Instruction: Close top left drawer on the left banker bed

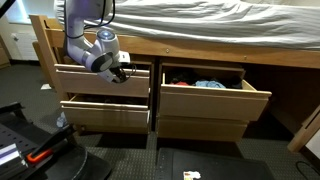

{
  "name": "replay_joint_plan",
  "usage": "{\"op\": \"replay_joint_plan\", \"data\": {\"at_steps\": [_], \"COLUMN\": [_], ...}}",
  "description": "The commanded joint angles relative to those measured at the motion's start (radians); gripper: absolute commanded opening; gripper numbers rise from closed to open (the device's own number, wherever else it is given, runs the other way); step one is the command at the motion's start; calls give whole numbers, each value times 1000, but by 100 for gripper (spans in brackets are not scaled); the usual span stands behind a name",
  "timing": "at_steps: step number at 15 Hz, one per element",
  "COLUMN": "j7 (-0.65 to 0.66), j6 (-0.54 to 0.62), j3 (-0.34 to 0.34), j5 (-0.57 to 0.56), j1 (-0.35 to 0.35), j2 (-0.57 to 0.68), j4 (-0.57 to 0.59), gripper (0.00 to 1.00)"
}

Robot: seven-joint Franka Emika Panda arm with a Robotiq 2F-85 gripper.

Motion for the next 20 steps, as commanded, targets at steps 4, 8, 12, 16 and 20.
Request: {"op": "replay_joint_plan", "data": {"at_steps": [4,8,12,16,20], "j7": [8,-37,-83,-36,-36], "j6": [0,0,-3,-4,-4], "j3": [6,63,27,19,19], "j5": [-27,-92,-126,-101,-101], "j1": [7,138,273,294,284], "j2": [20,145,250,219,219], "j4": [35,297,514,475,473], "gripper": [100,100,100,100,100]}}
